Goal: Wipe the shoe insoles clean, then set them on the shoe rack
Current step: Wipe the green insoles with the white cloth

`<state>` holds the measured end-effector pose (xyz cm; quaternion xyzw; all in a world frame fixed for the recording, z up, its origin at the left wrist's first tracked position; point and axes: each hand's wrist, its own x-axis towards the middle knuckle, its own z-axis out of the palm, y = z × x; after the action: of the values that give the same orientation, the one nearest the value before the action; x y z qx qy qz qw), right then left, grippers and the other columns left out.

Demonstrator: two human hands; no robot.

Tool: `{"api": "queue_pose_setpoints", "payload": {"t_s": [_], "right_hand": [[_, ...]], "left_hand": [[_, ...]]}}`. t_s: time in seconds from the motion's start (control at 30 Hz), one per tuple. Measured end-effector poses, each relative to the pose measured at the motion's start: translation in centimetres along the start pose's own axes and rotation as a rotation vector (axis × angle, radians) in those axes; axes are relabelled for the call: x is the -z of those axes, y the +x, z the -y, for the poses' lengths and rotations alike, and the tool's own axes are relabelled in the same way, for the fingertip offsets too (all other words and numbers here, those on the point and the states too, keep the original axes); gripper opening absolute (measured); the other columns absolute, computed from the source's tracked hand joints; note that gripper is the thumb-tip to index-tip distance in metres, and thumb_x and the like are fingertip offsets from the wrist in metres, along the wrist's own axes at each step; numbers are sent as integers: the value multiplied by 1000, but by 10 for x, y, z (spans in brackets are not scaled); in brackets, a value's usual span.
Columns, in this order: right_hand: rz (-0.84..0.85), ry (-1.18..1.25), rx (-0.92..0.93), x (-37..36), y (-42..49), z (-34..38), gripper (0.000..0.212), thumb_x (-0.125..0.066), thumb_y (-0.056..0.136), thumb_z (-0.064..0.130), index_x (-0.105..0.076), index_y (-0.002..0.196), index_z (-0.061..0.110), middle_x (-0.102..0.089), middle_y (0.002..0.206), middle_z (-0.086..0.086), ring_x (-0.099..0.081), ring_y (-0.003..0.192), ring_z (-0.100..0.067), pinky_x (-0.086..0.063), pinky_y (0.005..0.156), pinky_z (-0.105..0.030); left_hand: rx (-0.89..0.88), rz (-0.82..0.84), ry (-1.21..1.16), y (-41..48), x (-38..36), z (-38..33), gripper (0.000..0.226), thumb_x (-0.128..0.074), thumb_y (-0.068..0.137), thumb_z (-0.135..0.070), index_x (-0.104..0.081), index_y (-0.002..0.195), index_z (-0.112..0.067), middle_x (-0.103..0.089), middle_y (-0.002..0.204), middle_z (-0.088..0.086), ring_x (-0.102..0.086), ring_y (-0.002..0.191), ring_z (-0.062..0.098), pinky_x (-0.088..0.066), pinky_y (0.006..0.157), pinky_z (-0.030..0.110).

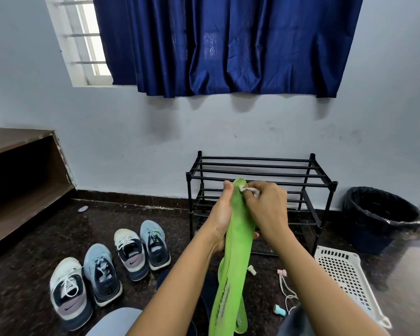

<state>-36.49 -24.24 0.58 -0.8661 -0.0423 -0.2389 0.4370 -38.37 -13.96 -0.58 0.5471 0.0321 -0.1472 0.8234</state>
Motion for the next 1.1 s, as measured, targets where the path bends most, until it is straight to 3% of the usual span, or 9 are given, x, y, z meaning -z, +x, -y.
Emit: {"api": "queue_pose_setpoints", "payload": {"t_s": [0.13,0.23,0.3,0.5,0.6,0.73,0.93,1.03,1.1], "right_hand": [[7,28,-56,-1,-2,0,14,-62,81,17,-74,88,16,-70,77,-6,-56,75,-22,-38,65,-25],[-85,107,-107,-1,6,3,14,-62,82,20,-74,87,17,-69,75,-8,-59,81,-27,-36,70,-24],[-102,145,-75,0,5,9,13,-62,83,19,-74,87,17,-71,77,-6,-57,79,-22,-31,71,-20],[19,229,101,-3,-11,20,10,-66,83,15,-75,85,19,-69,75,7,-61,71,-6,-38,65,-4],[17,195,110,-3,-6,18,9,-67,83,17,-75,86,19,-70,77,6,-61,74,-8,-39,69,-6],[-98,166,26,2,13,12,12,-65,84,19,-75,89,17,-72,78,-3,-62,78,-21,-42,79,-30],[27,212,105,2,-5,17,11,-67,81,17,-75,85,23,-71,75,9,-64,75,-7,-46,72,-17],[-71,209,55,6,9,9,10,-66,81,19,-75,85,22,-70,74,4,-63,75,-15,-48,78,-29],[-113,186,30,8,11,5,10,-66,82,22,-75,87,21,-71,75,1,-61,77,-19,-47,83,-36]], "left_hand": [[29,-18,-20,2,-2,4,77,-17,94,-70,-69,98,-13,-71,75,12,-67,65,24,-54,59,30],[42,-1,-32,2,-6,4,79,-16,95,-70,-68,99,-11,-72,75,11,-69,62,22,-55,54,27],[36,3,-19,3,-6,2,77,-15,96,-68,-67,95,-11,-71,70,10,-69,58,20,-53,51,24],[6,-45,-29,5,-10,3,72,-19,96,-66,-63,80,-12,-67,59,7,-66,52,17,-51,48,20],[3,-45,-21,5,-7,2,73,-17,95,-68,-64,84,-12,-67,61,7,-67,53,18,-52,50,21],[49,-40,91,0,-9,6,85,-14,87,-77,-69,101,-13,-72,76,12,-68,64,26,-55,64,38],[14,-36,75,-1,-8,1,75,-14,95,-67,-65,84,-13,-68,59,8,-66,50,18,-53,50,23],[43,-29,110,-4,-13,3,83,-13,87,-76,-68,97,-15,-71,75,11,-67,64,25,-54,66,38],[73,-19,119,-4,-14,5,86,-13,86,-78,-69,100,-15,-70,80,12,-66,69,27,-54,68,41]]}}
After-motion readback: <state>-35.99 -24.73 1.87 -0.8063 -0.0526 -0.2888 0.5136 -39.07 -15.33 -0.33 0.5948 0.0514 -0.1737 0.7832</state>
